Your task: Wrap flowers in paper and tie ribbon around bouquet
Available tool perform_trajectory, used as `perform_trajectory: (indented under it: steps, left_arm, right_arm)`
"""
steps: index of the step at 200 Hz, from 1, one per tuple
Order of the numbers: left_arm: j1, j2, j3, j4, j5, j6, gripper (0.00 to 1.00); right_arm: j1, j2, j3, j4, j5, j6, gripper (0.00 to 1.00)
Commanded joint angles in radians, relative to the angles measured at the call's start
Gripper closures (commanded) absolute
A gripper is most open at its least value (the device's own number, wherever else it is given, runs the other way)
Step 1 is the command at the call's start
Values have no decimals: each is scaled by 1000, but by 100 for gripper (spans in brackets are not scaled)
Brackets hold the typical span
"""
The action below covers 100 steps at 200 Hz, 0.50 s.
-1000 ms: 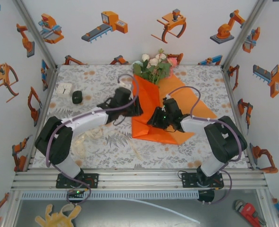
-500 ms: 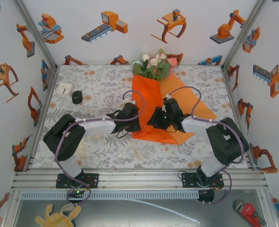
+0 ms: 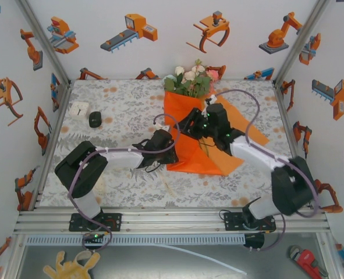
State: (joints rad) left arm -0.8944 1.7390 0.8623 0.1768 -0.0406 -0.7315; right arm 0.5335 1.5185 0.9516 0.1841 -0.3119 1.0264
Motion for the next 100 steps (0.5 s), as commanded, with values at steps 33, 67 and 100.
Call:
perform_trajectory:
  steps: [33, 67, 100]
  left_arm:
    - [-26, 16, -68, -33, -31, -13, 66]
    - [-35, 24, -54, -92, -70, -52, 65]
    - [-47, 16, -68, -103, -93, -67, 65]
  right_arm:
    - [1, 402, 247, 67, -175, 35, 54]
    - [8, 571, 405, -63, -168, -75, 56]
    - [5, 735, 545, -71, -173, -101, 78]
